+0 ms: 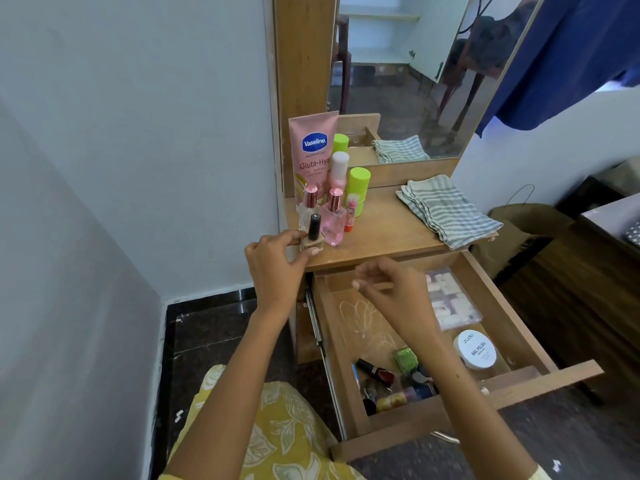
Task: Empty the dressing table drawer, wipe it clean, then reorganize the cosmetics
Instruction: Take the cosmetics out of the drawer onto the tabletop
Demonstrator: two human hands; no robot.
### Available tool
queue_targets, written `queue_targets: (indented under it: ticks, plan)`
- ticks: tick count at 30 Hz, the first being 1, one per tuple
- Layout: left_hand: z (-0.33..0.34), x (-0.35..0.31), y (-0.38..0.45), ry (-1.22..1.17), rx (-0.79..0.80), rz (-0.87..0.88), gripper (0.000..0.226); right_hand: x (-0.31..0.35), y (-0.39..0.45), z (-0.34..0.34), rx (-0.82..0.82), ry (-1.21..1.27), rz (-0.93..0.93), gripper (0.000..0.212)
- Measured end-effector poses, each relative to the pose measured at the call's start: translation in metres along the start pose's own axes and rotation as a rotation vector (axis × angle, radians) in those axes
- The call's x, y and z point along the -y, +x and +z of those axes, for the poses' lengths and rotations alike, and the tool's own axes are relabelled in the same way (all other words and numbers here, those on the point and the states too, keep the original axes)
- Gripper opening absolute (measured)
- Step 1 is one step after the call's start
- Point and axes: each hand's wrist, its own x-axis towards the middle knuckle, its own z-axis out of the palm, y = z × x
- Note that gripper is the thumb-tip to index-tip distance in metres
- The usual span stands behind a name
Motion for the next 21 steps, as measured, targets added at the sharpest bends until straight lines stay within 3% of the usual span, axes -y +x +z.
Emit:
queue_targets:
  ticks: [7, 13, 15, 21]
  plan:
    - [0.006, 0.004, -0.004, 0.026, -0.041, 0.000, 0.043, -0.030, -0.020, -0.007, 0.139, -0.164, 0.053, 0.013]
    - [-0.003, -0.001, -0.033, 0.094, -0.197, 0.085, 0.035, -0.037, -0.035, 0.004, 0.662, -0.787, 0.119, 0.025]
    - [-0.002, -0.005, -0.048, 0.104, -0.231, 0.160, 0.028, -0.037, -0.039, 0.015, 0.741, -0.958, 0.084, 0.028]
    - [0.009, -0.008, -0.074, 0.260, 0.056, 0.343, 0.038, -0.037, -0.040, 0.026, 0.688, -0.978, 0.036, 0.021]
